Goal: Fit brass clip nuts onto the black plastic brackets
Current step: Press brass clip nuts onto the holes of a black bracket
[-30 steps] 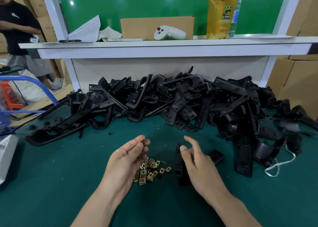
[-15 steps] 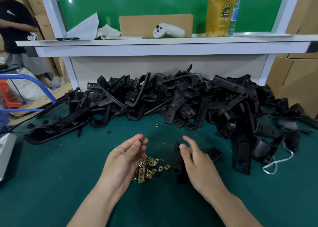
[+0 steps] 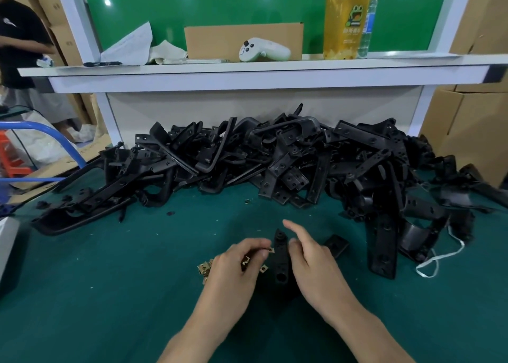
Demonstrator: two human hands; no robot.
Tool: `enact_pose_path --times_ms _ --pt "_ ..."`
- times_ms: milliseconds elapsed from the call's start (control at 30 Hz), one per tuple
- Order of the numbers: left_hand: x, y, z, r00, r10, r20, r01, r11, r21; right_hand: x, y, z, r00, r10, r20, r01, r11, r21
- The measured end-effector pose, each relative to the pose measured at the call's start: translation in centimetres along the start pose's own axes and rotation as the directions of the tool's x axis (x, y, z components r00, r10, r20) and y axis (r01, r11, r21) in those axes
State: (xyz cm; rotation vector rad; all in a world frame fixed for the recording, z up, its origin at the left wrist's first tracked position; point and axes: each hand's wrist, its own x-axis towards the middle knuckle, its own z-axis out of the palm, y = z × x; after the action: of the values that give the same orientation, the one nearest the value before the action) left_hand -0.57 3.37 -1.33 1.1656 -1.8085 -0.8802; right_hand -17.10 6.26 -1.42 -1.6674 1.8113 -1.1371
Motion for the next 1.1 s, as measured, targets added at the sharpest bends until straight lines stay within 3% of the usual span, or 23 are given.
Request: enact_pose_path --times_ms 300,1100 --pt "0.18 0.07 -0.14 0.998 0.007 -0.059 -0.009 1.000 -0.029 -0.03 0.01 0.09 1.000 -0.018 0.023 0.018 1.000 0.002" --pt "-0.08 0.50 -0.52 1.000 0.007 -0.019 -0.009 0.993 -0.118 -0.06 0.12 0.09 0.995 -0.073 0.068 0.072 0.997 0.021"
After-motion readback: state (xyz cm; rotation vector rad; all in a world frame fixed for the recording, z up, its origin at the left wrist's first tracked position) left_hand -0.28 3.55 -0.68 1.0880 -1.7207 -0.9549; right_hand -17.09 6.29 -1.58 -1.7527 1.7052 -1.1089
